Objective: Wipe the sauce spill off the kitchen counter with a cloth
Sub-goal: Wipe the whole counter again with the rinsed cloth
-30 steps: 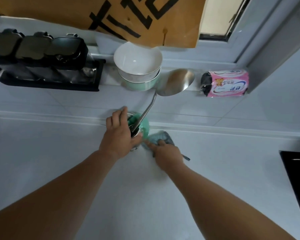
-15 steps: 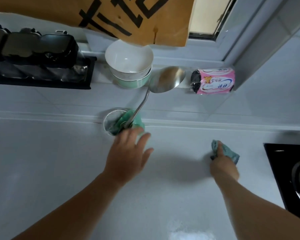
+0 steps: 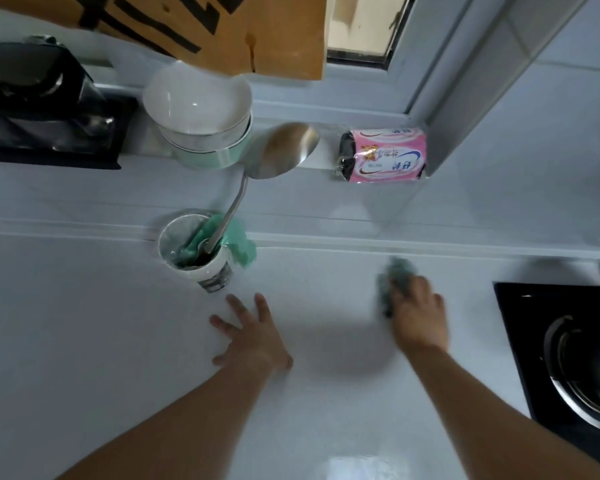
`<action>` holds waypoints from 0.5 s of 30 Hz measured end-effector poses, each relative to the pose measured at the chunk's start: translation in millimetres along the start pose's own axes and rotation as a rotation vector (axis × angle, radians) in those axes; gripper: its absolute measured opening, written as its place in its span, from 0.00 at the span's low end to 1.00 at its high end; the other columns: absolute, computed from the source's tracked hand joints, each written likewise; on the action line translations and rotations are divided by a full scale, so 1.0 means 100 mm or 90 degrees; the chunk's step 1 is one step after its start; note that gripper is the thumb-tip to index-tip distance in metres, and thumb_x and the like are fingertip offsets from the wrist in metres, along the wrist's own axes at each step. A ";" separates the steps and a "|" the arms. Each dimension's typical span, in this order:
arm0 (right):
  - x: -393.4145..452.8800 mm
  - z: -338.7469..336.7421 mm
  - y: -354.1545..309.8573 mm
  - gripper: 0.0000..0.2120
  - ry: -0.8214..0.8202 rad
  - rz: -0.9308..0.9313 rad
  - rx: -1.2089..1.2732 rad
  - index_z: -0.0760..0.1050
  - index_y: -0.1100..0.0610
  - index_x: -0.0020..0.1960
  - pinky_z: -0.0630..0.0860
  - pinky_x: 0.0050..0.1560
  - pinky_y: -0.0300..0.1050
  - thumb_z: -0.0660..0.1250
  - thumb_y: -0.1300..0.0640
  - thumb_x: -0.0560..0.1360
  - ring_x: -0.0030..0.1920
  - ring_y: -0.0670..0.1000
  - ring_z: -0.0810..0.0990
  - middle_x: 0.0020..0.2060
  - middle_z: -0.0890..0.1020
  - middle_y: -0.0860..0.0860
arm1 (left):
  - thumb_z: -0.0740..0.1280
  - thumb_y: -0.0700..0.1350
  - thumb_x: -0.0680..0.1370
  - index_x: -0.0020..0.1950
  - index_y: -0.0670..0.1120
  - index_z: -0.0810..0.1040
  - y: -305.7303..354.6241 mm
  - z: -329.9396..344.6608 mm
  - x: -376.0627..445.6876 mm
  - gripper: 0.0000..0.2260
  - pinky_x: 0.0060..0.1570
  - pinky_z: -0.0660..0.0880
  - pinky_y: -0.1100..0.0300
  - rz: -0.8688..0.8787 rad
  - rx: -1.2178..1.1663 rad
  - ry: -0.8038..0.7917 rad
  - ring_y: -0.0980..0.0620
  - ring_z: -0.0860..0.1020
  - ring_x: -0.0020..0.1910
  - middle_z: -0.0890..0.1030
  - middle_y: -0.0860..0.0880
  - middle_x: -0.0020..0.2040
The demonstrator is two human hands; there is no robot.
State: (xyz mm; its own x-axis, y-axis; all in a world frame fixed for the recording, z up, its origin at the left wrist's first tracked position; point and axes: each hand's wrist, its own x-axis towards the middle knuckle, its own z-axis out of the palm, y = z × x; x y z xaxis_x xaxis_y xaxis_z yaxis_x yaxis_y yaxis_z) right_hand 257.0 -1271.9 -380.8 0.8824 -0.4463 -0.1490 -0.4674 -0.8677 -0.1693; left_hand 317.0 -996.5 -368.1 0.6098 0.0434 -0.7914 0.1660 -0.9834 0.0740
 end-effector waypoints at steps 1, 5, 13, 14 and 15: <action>0.08 -0.07 0.22 0.21 0.025 0.095 0.071 0.69 0.41 0.75 0.71 0.64 0.57 0.58 0.46 0.83 0.66 0.64 0.74 0.70 0.73 0.57 | 0.78 0.59 0.70 0.80 0.55 0.28 -0.01 0.03 -0.01 0.62 0.61 0.66 0.21 0.000 -0.004 0.008 0.23 0.31 0.75 0.19 0.40 0.74; 0.29 0.08 0.07 0.26 -0.013 0.219 0.138 0.62 0.48 0.83 0.67 0.72 0.51 0.56 0.56 0.85 0.75 0.61 0.68 0.81 0.62 0.54 | 0.78 0.58 0.71 0.80 0.54 0.28 0.00 0.01 -0.04 0.62 0.61 0.67 0.21 -0.010 0.018 0.014 0.23 0.32 0.76 0.20 0.39 0.74; -0.05 0.53 -1.82 0.22 -0.156 -0.336 0.250 0.69 0.40 0.78 0.64 0.75 0.48 0.52 0.46 0.85 0.83 0.51 0.54 0.84 0.57 0.44 | 0.75 0.64 0.72 0.79 0.54 0.25 0.02 0.05 -0.04 0.61 0.65 0.69 0.26 0.003 0.060 0.036 0.21 0.34 0.75 0.24 0.38 0.77; 0.02 0.52 -1.73 0.22 -0.159 -0.337 0.264 0.69 0.38 0.77 0.64 0.73 0.46 0.52 0.43 0.85 0.82 0.50 0.58 0.83 0.60 0.42 | 0.75 0.65 0.71 0.79 0.54 0.24 0.01 0.05 -0.02 0.62 0.66 0.68 0.27 0.005 0.067 0.039 0.21 0.34 0.75 0.24 0.38 0.77; 0.10 0.45 -1.55 0.21 -0.153 -0.291 0.303 0.69 0.35 0.76 0.65 0.69 0.43 0.55 0.39 0.84 0.80 0.49 0.64 0.81 0.64 0.40 | 0.75 0.65 0.71 0.79 0.53 0.25 0.00 0.05 -0.02 0.62 0.67 0.68 0.27 0.004 0.071 0.037 0.21 0.34 0.75 0.23 0.38 0.77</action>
State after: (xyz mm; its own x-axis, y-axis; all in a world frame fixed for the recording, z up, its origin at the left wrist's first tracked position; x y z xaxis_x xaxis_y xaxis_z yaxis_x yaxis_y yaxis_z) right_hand 335.8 -1131.5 -399.9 0.9855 0.0479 -0.1627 -0.0739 -0.7419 -0.6664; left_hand 311.8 -997.1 -369.4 0.6551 0.0442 -0.7542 0.0769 -0.9970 0.0084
